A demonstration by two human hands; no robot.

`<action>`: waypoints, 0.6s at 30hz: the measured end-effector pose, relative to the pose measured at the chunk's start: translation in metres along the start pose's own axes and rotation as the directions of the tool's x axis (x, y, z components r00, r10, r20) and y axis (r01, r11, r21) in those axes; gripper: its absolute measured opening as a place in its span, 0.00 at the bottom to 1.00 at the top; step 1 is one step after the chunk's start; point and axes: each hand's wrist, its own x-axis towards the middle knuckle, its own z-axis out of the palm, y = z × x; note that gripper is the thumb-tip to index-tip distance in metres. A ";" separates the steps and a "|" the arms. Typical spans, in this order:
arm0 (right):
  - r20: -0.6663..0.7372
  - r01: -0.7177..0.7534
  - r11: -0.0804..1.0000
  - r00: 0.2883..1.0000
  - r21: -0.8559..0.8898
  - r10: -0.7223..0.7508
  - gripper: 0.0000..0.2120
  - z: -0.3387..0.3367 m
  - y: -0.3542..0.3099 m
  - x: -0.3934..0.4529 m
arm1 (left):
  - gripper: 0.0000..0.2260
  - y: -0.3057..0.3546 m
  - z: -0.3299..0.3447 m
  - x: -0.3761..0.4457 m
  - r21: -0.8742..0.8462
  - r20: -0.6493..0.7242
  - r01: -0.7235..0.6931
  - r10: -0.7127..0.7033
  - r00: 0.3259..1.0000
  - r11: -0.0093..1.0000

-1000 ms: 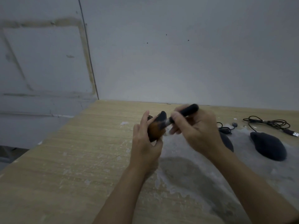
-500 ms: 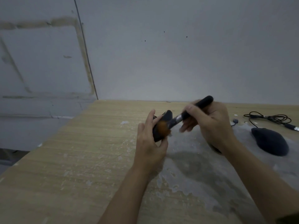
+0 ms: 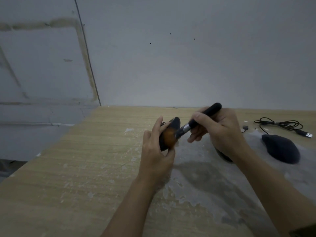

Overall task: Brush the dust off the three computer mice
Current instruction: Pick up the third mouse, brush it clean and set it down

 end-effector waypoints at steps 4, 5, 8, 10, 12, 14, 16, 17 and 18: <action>-0.249 0.001 0.994 0.968 -0.111 -0.029 0.07 -0.006 0.007 0.005 | 0.32 0.012 -0.004 0.002 -0.169 -0.049 0.142 -0.152 0.987 0.975; -0.241 -0.019 0.994 0.970 -0.112 -0.008 0.06 -0.006 0.010 0.004 | 0.30 0.015 -0.007 0.005 -0.264 -0.041 0.226 -0.245 0.969 0.938; -0.176 -0.075 0.994 0.983 -0.084 0.059 0.05 -0.003 0.014 0.001 | 0.22 0.020 -0.011 0.015 -0.617 0.056 0.467 -0.556 0.829 0.634; -0.170 -0.099 0.995 0.981 -0.032 0.092 0.05 -0.001 0.014 0.002 | 0.15 0.021 -0.012 0.019 -0.829 0.218 0.507 -0.699 0.681 0.235; -0.159 -0.116 0.993 0.981 -0.007 0.114 0.05 0.000 0.015 0.003 | 0.08 0.023 -0.015 0.021 -0.877 0.370 0.477 -0.715 0.593 -0.058; -0.138 -0.124 0.992 0.983 -0.005 0.122 0.05 0.001 0.015 0.002 | 0.10 0.022 -0.020 0.022 -0.857 0.464 0.483 -0.677 0.571 -0.179; -0.129 -0.121 0.993 0.984 -0.004 0.120 0.05 0.002 0.015 0.002 | 0.12 0.020 -0.022 0.023 -0.830 0.512 0.523 -0.637 0.576 -0.194; -0.130 -0.120 0.993 0.984 0.002 0.119 0.04 0.003 0.014 0.001 | 0.12 0.019 -0.022 0.023 -0.817 0.527 0.547 -0.622 0.579 -0.182; -0.133 -0.119 0.993 0.984 0.006 0.118 0.04 0.003 0.013 0.001 | 0.11 0.019 -0.022 0.022 -0.805 0.540 0.568 -0.608 0.582 -0.171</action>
